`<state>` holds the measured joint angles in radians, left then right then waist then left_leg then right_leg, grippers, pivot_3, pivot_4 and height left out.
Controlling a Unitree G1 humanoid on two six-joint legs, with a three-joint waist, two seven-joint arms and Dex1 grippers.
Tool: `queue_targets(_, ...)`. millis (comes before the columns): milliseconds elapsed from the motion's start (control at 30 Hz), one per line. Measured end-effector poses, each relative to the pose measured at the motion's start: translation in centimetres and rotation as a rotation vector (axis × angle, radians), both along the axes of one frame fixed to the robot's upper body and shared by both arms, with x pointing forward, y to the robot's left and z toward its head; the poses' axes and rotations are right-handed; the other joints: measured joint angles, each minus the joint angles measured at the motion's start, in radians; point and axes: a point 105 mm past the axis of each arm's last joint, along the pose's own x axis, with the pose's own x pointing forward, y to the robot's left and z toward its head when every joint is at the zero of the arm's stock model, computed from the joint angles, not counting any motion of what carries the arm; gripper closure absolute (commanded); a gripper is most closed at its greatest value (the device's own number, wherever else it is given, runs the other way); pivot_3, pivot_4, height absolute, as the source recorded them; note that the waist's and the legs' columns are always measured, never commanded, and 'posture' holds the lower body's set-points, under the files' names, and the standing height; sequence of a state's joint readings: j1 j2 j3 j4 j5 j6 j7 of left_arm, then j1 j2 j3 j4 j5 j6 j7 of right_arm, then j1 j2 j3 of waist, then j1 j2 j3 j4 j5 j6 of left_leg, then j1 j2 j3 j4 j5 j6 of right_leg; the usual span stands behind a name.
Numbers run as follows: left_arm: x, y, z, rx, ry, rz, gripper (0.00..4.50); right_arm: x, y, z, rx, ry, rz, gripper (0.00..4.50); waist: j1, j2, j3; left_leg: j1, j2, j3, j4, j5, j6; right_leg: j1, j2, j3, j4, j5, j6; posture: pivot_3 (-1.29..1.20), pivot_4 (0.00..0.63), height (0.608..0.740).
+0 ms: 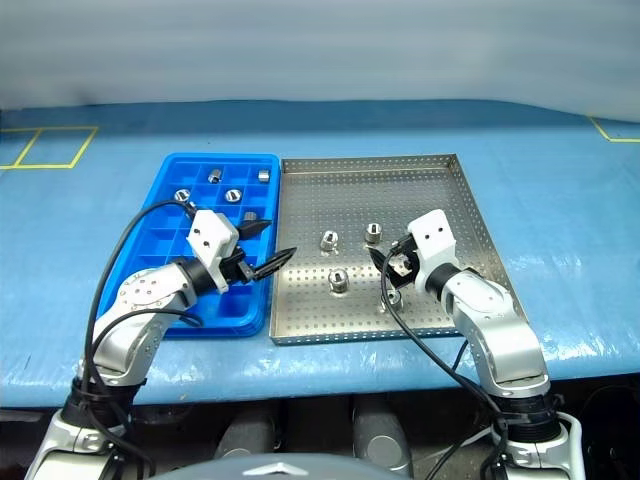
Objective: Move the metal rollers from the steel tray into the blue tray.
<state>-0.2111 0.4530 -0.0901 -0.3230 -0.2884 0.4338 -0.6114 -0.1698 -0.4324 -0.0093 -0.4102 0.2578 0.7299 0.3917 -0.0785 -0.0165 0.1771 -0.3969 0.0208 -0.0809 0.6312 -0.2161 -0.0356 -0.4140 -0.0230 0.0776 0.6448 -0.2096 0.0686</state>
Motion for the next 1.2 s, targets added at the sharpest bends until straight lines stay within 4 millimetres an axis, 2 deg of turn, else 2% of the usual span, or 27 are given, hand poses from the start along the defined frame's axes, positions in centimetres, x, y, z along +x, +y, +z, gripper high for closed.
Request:
queue_targets(533, 0.0, -0.3, -0.3, 0.010, 0.022, -0.010, 0.80, -0.1, -0.1, -0.3, 0.002, 0.011, -0.008, 0.03, 0.000, 0.000, 0.000, 0.000, 0.000, 0.000, 0.000, 0.000, 0.000, 0.000, 0.000, 0.000, 0.000, 0.000, 0.000, -0.07, 0.150, 0.740)
queue_targets(733, 0.3, -0.7, -0.9, 0.063, 0.061, -0.012, 0.80, -0.2, 0.0, -0.4, 0.006, 0.012, -0.013, 0.03, -0.002, 0.000, 0.000, 0.000, 0.000, 0.000, 0.000, 0.000, 0.000, 0.000, 0.000, 0.000, 0.000, 0.000, 0.000, -0.08, 0.150, 0.740)
queue_targets(967, 0.5, -2.7, -0.5, 0.043, 0.115, -0.074, 0.80, -0.6, 0.2, -1.3, 0.016, 0.036, -0.017, 0.03, -0.007, 0.000, 0.000, -0.001, 0.000, 0.000, 0.000, 0.000, 0.000, 0.000, 0.000, 0.000, 0.000, 0.000, 0.000, -0.10, 0.150, 0.740)
queue_targets(1200, 0.5, -2.8, -0.7, 0.095, 0.110, -0.079, 0.80, -1.0, 0.1, -1.1, 0.019, 0.023, -0.030, 0.03, -0.016, 0.000, 0.000, 0.000, 0.000, 0.000, 0.000, 0.000, 0.000, 0.000, 0.000, 0.000, 0.000, 0.000, 0.000, -0.11, 0.150, 0.740)
